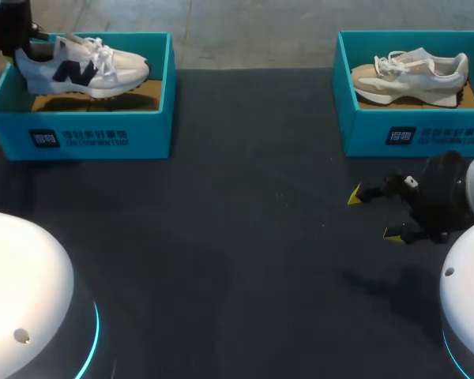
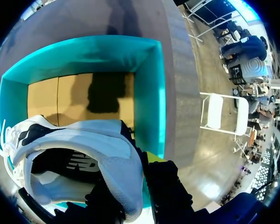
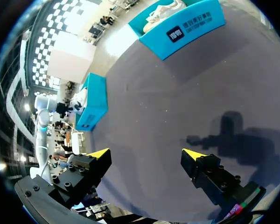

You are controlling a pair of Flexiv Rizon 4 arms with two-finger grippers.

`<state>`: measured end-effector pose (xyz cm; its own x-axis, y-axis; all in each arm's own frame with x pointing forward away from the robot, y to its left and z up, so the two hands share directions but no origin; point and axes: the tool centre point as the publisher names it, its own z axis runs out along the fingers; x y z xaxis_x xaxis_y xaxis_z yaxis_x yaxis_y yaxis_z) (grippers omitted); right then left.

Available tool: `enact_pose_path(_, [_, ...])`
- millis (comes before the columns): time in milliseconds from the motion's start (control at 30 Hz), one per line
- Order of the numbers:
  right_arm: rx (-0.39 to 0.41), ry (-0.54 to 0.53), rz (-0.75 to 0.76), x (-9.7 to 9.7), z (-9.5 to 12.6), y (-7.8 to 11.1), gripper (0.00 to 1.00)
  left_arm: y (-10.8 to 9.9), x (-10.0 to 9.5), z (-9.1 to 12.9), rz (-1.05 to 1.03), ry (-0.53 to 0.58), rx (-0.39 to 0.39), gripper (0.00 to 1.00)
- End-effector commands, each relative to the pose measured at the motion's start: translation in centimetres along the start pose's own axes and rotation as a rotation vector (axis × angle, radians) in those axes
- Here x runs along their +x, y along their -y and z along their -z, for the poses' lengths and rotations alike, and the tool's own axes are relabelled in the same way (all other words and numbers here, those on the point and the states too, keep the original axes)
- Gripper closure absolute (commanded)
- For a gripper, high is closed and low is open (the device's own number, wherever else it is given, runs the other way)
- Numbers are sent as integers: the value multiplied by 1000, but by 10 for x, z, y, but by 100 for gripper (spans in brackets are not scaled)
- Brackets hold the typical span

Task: Take the shoe out of the shoebox, open the shoe tongue, remove and reinsert the insole, then place the shoe into the shoebox

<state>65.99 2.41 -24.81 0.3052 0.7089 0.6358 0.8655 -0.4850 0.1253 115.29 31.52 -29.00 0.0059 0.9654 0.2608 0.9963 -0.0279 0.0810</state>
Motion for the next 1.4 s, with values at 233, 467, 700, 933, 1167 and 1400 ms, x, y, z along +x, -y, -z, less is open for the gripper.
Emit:
enact_pose_path(233, [-3,5,-1,1,1,2,0,13,-8,-3,-21,10,2,100])
enact_pose_path(467, [-3,5,-1,1,1,2,0,27,-7,-4,-21,25,0,100])
enact_pose_path(700, [-3,5,-1,1,1,2,0,43,-10,-6,-22,42,7,100])
enact_pose_path(933, [-3,5,-1,1,1,2,0,55,-15,-13,-23,34,15,100])
enact_pose_path(1167, [-3,5,-1,1,1,2,0,62,-18,-15,-26,23,10,100])
enact_pose_path(1400, [-3,5,-1,1,1,2,0,66,-22,-20,-26,14,7,100])
